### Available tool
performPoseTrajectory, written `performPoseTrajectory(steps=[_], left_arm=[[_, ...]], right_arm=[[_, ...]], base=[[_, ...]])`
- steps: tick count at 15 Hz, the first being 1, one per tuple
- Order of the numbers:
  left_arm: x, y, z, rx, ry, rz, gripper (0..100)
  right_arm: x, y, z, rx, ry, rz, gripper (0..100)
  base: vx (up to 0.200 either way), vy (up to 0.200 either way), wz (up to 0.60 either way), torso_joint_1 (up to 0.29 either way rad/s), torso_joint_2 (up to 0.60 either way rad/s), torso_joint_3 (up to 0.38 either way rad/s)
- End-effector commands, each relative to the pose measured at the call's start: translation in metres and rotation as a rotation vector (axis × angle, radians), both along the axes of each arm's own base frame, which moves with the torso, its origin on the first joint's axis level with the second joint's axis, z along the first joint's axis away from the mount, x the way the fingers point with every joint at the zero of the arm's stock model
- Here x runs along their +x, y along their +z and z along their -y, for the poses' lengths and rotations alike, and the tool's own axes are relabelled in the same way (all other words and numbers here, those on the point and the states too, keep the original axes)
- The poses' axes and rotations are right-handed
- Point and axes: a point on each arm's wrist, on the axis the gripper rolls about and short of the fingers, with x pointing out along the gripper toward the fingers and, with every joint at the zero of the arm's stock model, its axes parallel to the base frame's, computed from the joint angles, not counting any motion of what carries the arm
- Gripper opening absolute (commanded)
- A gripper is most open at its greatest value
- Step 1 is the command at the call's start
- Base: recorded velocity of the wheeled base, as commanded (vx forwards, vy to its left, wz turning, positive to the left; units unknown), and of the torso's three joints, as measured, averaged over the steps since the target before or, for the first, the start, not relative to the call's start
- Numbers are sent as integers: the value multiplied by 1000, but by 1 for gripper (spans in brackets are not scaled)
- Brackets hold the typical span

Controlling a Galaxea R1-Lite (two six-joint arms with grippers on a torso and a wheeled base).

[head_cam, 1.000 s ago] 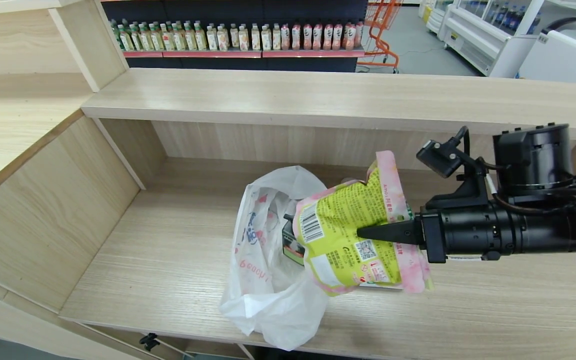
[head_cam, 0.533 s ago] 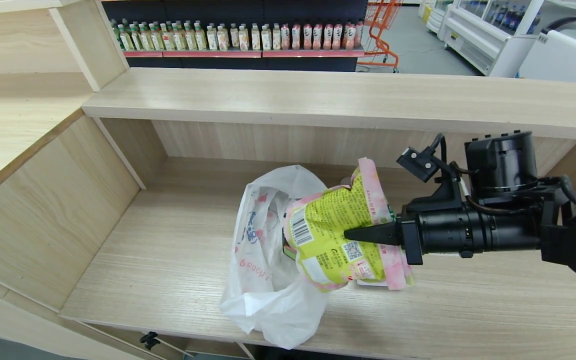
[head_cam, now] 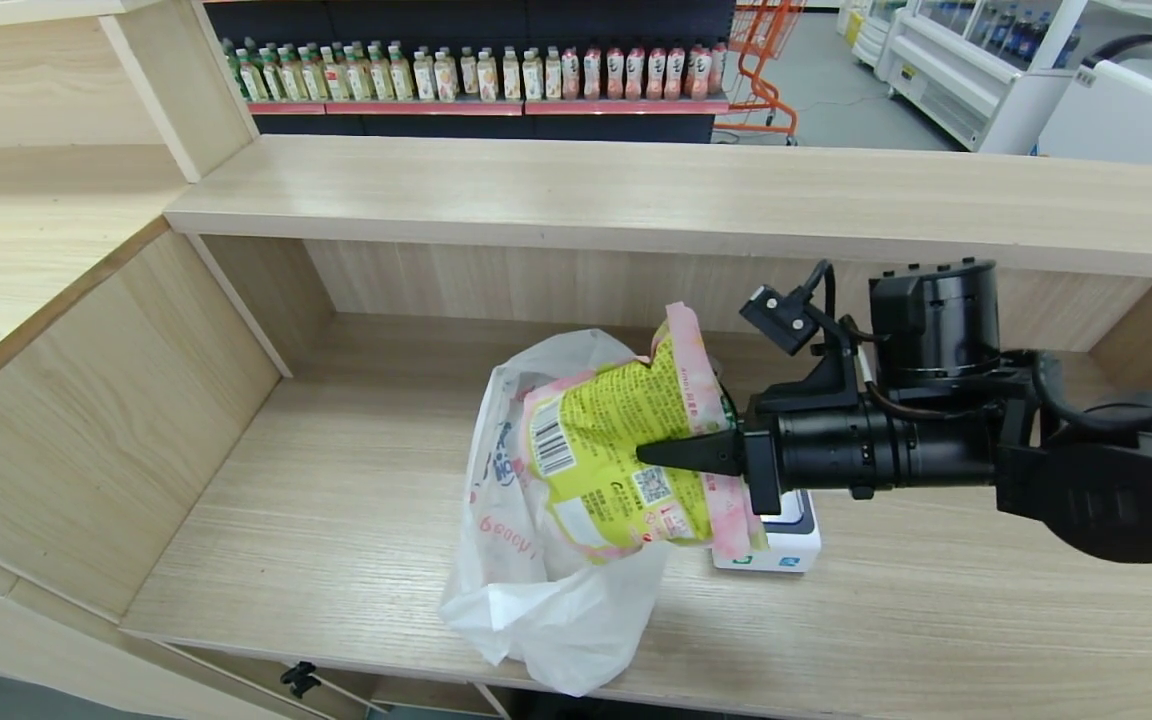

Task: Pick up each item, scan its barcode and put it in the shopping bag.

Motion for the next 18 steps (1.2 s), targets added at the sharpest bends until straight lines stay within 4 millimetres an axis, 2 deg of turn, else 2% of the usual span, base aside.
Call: performPoseTrajectory(steps=[1, 10, 11, 16, 18], left_arm=[[0, 0, 0, 0, 0, 0, 100], [0, 0, 0, 0, 1, 0, 100], [0, 0, 0, 0, 0, 0, 100], [0, 0, 0, 0, 0, 0, 100], [0, 0, 0, 0, 0, 0, 100]], right_arm=[[8, -12, -6, -10, 2, -19, 0], [14, -24, 0, -24, -21, -39, 0], [15, -26, 0, -25, -21, -41, 100], [9, -16, -7, 13, -5, -42, 100], [5, -6, -12, 72, -6, -74, 100]], base=[[0, 0, 0, 0, 0, 0], [0, 0, 0, 0, 0, 0], [0, 0, 0, 0, 0, 0], [0, 0, 0, 0, 0, 0], [0, 0, 0, 0, 0, 0]])
